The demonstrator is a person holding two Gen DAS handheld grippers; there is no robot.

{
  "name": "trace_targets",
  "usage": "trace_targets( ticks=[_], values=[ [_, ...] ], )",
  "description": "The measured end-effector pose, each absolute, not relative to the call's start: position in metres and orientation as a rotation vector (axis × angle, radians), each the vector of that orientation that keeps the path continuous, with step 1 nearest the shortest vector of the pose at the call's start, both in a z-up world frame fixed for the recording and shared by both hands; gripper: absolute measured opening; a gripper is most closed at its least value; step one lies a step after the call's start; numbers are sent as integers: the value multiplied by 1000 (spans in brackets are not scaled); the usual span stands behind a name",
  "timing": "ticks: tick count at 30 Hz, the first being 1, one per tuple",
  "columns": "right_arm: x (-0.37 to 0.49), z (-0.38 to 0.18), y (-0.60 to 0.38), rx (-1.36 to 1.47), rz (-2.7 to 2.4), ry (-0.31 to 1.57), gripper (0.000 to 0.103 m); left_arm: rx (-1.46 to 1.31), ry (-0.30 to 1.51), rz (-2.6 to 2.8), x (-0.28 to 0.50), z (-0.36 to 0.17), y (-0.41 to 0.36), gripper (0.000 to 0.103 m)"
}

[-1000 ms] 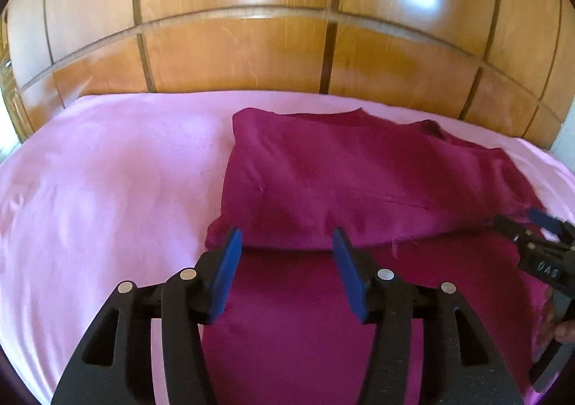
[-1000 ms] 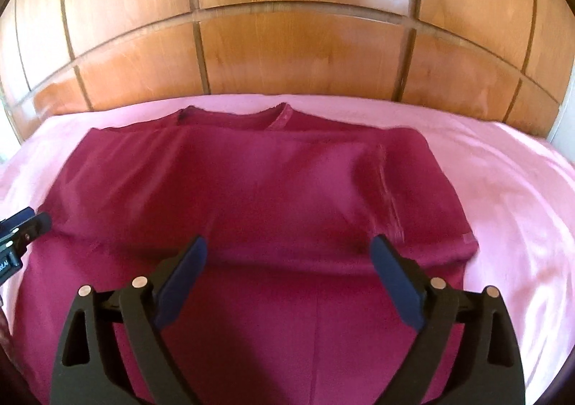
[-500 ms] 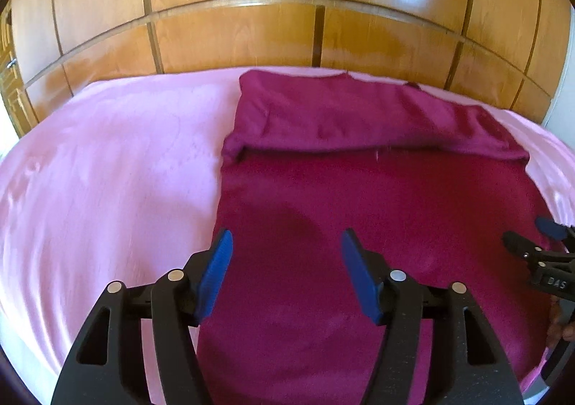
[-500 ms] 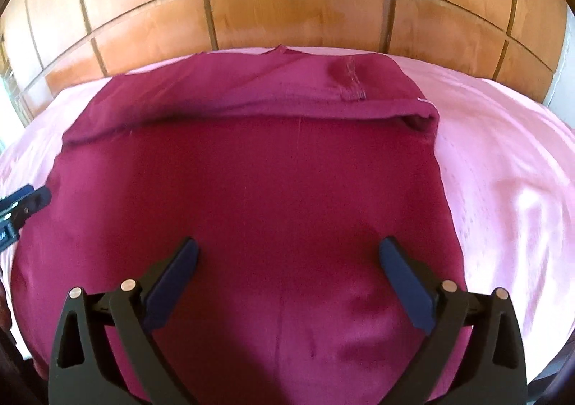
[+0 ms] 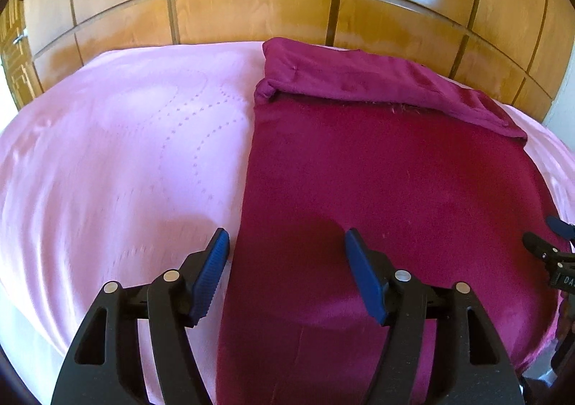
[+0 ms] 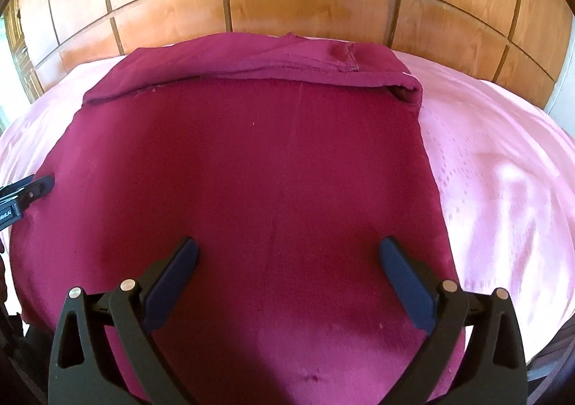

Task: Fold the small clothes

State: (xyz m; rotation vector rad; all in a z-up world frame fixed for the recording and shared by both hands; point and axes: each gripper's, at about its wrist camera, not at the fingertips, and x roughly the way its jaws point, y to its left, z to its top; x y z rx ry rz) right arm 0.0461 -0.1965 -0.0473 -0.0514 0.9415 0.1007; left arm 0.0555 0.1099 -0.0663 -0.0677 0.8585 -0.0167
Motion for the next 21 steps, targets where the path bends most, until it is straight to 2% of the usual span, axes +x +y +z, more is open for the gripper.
trace_targets(
  ticks=[12, 13, 15, 19, 21],
  values=[
    [-5, -27, -258, 64, -18, 995, 99, -104, 968, -202, 10, -61, 143, 62],
    [-9, -28, -263, 79, -21, 1013, 95, -112, 986, -239, 5, -61, 145, 62],
    [-18, -34, -272, 111, -22, 1063, 80, -104, 1015, -308, -3, -61, 146, 57],
    [-39, -42, -283, 185, -8, 1134, 71, -63, 1072, -411, -17, -68, 137, 52],
    [-47, -50, -285, 210, 11, 1185, 58, -46, 1094, -432, -19, -74, 134, 42]
  ],
)
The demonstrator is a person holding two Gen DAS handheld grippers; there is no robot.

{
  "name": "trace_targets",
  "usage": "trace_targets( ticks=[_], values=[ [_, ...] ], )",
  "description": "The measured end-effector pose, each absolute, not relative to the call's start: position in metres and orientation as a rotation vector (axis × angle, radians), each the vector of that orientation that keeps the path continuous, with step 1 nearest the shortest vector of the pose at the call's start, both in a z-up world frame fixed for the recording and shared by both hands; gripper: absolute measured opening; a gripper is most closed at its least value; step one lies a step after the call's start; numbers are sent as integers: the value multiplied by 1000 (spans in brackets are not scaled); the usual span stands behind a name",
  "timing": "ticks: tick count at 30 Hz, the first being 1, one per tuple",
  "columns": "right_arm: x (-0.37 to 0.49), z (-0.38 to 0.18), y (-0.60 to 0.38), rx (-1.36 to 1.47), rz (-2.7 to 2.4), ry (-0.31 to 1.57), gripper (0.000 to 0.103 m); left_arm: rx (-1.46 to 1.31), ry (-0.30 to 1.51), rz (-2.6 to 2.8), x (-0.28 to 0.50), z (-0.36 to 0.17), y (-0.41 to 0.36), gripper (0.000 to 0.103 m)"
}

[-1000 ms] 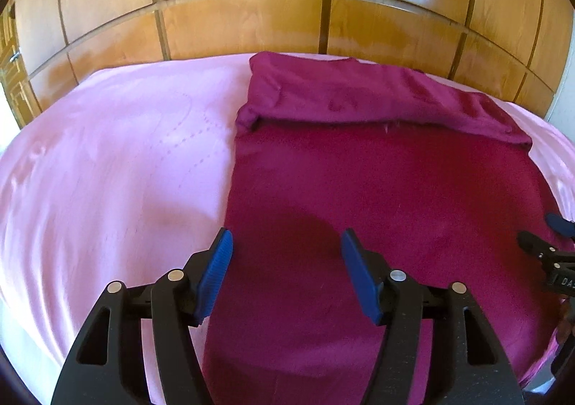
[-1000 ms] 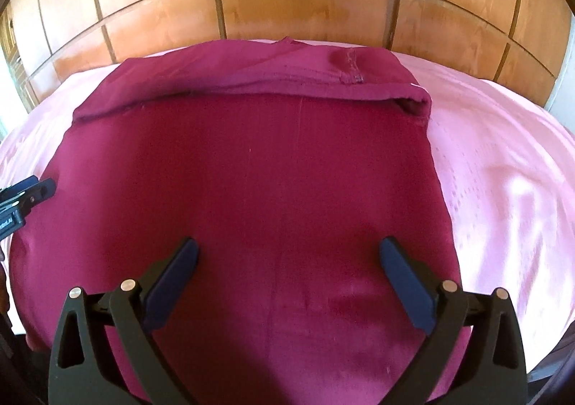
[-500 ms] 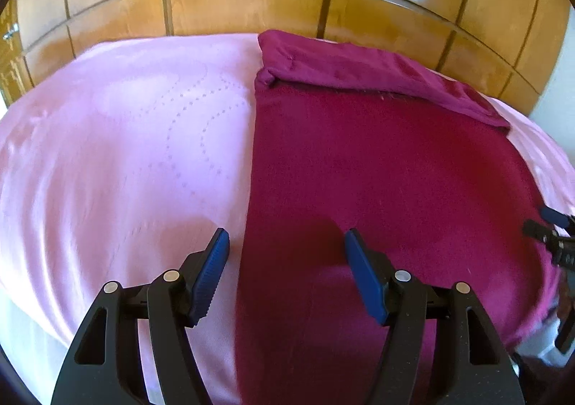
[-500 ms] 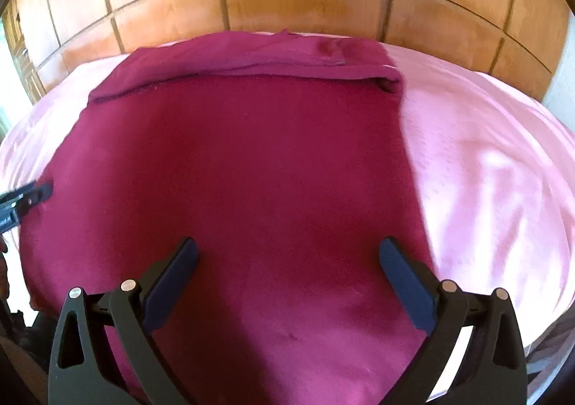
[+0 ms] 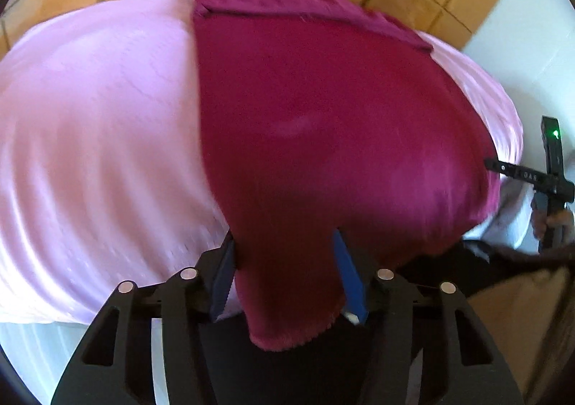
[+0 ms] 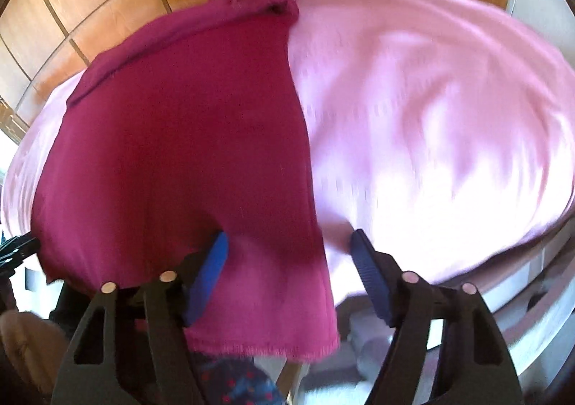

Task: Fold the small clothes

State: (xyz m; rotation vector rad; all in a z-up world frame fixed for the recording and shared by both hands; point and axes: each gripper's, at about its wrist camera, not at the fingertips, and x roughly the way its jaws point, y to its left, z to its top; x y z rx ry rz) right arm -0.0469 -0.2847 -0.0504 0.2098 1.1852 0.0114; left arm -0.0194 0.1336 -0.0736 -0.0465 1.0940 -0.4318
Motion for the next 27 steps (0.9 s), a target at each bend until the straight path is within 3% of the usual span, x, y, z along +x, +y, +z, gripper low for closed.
trace_targets(
  ticks=[1, 2, 4, 5, 14, 27],
  values=[
    [-49, -55, -285, 223, 30, 1221, 54, -35, 1107, -433, -20, -77, 133, 29],
    [-51, -59, -283, 230, 59, 1258, 37, -35, 1114, -435, -19, -77, 133, 12],
    [-55, -59, -274, 205, 124, 1300, 12, -84, 1118, -462, -18, -74, 142, 9],
    [-55, -55, -271, 206, 151, 1304, 10, -122, 1113, -487, -17, -70, 147, 9],
    [-11, 6, -271, 537, 406, 1065, 9, -544, 958, -639, 10, -28, 177, 8],
    [106, -21, -325, 775, 180, 972, 9, -867, 989, -477, 149, -61, 204, 8]
  ],
)
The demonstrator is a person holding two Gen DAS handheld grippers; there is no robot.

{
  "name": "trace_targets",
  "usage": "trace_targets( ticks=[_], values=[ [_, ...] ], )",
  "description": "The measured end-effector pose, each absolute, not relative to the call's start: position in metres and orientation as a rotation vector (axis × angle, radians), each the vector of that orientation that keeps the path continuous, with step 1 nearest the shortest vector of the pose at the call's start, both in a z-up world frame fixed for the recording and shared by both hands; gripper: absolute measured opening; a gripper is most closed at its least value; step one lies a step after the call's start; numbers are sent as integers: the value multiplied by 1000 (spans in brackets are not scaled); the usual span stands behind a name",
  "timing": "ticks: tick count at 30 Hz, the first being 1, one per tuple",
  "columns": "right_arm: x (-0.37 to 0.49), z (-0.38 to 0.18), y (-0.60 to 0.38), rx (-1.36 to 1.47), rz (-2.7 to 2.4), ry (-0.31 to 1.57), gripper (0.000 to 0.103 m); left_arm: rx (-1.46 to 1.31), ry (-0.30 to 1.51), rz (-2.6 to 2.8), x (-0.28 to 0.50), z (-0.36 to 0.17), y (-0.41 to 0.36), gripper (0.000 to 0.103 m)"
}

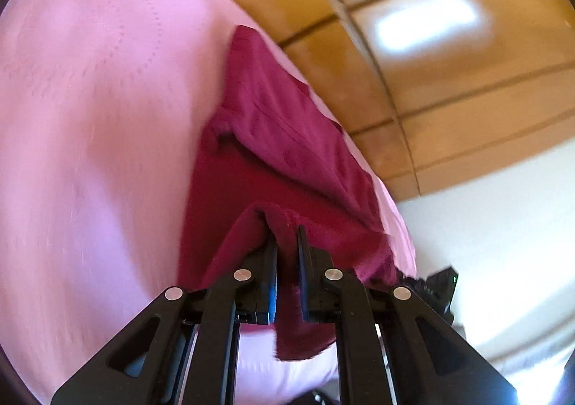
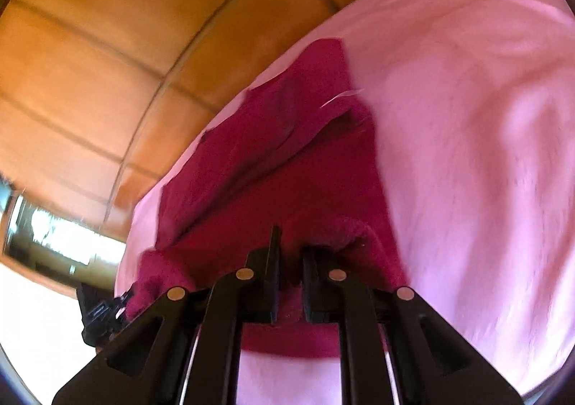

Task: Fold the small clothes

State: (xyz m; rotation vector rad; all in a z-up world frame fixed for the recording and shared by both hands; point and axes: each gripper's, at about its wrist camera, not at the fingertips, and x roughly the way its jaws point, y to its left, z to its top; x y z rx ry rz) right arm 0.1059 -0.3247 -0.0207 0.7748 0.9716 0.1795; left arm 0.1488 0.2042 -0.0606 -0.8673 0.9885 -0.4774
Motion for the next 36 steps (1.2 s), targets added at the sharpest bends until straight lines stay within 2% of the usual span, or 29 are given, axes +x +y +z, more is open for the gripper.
trace_targets(
  ticks=[1, 3, 4, 5, 6, 7, 8, 11, 14, 16, 19, 20, 21, 22, 23, 24, 27, 36],
  values=[
    [108, -24, -328, 790, 162, 971, 9, -883, 1006, -464, 158, -63, 206, 8],
    [109, -29, -334, 836, 171, 963, 15, -891, 1010, -465, 167, -61, 207, 16],
    [110, -30, -338, 858, 180, 955, 20, -892, 999, -443, 170, -58, 210, 39],
    [112, -29, -345, 881, 197, 940, 40, -914, 969, -430, 167, -55, 216, 60],
    [108, -27, -348, 911, 217, 911, 69, -936, 943, -429, 166, -53, 222, 63],
    [104, -21, -350, 931, 222, 873, 79, -955, 923, -431, 168, -52, 229, 63],
    [98, -14, -353, 929, 215, 841, 87, -958, 907, -420, 165, -49, 235, 63],
    [85, -3, -362, 910, 212, 815, 90, -869, 869, -373, 152, -42, 251, 63],
    [63, -1, -361, 815, 182, 846, 90, -766, 881, -402, 129, -47, 249, 69],
    [51, -5, -353, 740, 166, 891, 88, -697, 918, -423, 115, -58, 238, 69],
    [48, -22, -331, 603, 132, 962, 66, -606, 975, -443, 101, -76, 220, 68],
    [52, -28, -324, 560, 114, 979, 53, -579, 969, -438, 99, -76, 215, 63],
    [54, -35, -318, 530, 102, 997, 39, -552, 962, -433, 98, -75, 211, 51],
    [58, -38, -315, 518, 87, 1000, 35, -543, 981, -450, 99, -75, 207, 28],
    [59, -36, -312, 508, 72, 993, 31, -539, 983, -428, 100, -74, 206, 18],
    [62, -36, -312, 508, 69, 988, 23, -530, 969, -422, 98, -70, 206, 15],
    [53, -22, -310, 485, 82, 962, 16, -510, 941, -433, 85, -61, 208, 12],
    [7, -8, -309, 462, 115, 1023, 14, -543, 991, -461, 27, -69, 218, 11]
  ],
)
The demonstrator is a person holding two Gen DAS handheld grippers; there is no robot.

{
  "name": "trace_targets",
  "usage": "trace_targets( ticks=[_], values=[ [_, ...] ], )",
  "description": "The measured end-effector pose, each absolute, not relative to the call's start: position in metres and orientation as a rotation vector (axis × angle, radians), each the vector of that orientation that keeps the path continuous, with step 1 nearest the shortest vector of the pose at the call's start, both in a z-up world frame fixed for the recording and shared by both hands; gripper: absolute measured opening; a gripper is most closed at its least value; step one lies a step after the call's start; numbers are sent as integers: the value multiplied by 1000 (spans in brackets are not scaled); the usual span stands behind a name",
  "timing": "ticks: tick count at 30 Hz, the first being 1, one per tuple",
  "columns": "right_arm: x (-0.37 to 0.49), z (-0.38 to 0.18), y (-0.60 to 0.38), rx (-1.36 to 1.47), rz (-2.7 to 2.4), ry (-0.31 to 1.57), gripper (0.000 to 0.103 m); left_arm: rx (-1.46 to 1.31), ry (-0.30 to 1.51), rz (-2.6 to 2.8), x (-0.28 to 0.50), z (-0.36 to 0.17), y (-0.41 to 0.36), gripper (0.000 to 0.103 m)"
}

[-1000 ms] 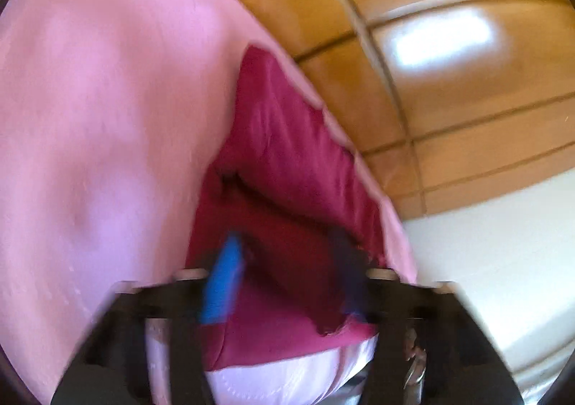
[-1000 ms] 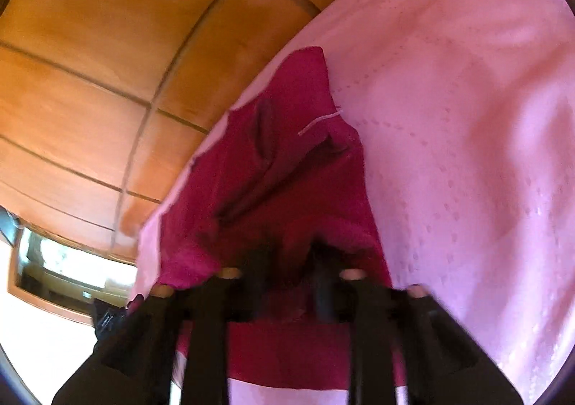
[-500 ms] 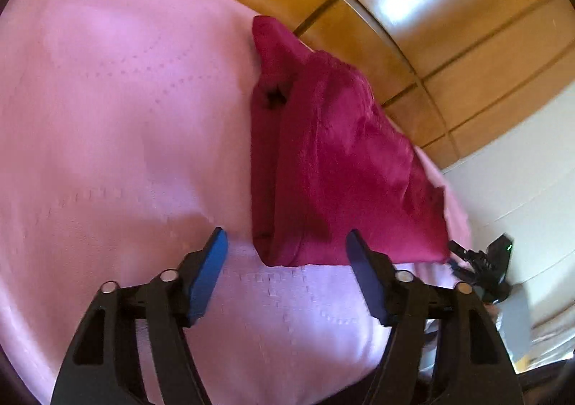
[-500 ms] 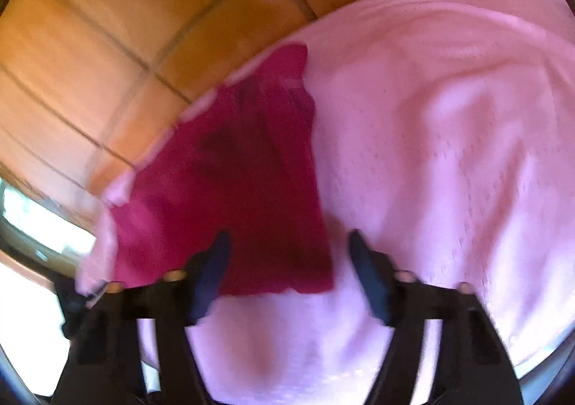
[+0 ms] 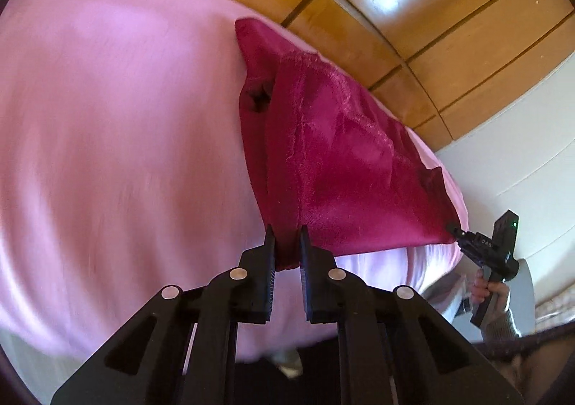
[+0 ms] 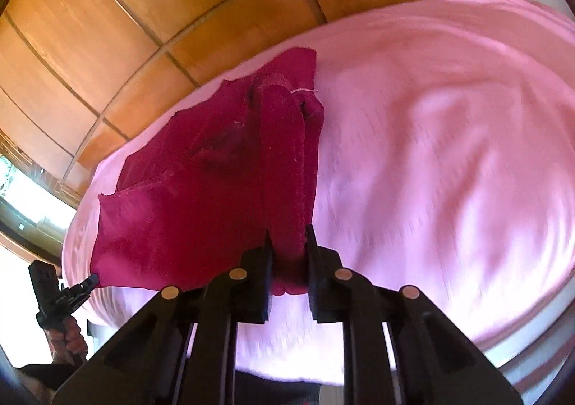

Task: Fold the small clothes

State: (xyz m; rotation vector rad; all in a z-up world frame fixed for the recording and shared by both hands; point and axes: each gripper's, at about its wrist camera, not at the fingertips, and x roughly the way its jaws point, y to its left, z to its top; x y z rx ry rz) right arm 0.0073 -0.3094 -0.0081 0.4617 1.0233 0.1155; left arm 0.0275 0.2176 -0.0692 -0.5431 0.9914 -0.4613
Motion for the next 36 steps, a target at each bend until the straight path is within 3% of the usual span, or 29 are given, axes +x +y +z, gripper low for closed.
trace_targets(
  ticks=[6, 7, 8, 10, 11, 19, 22, 23, 24, 26, 36],
  values=[
    [-10, -19, -308, 438, 127, 1098, 17, -524, 1014, -421, 6, -69, 223, 13],
    [-7, -17, -308, 440, 129, 1093, 23, -521, 994, -419, 12, -63, 225, 16],
    [-5, -13, -310, 438, 136, 1083, 29, -522, 975, -415, 20, -58, 226, 27],
    [8, -3, -308, 394, 123, 1036, 44, -511, 925, -408, 36, -46, 230, 39],
    [14, -1, -308, 379, 114, 1024, 53, -502, 909, -414, 44, -42, 231, 39],
    [72, 5, -297, 258, 84, 958, 54, -348, 911, -447, 108, -46, 199, 39],
    [84, 0, -290, 225, 93, 969, 43, -350, 901, -449, 118, -50, 193, 35],
    [86, -2, -288, 210, 87, 975, 29, -344, 895, -441, 121, -49, 188, 17],
    [86, -2, -287, 190, 76, 978, 16, -338, 887, -441, 120, -48, 189, 11],
    [82, 2, -290, 195, 68, 970, 8, -331, 854, -429, 114, -42, 190, 10],
    [69, 70, -288, 294, 135, 797, 7, -375, 700, -445, 78, 10, 209, 10]
  ],
)
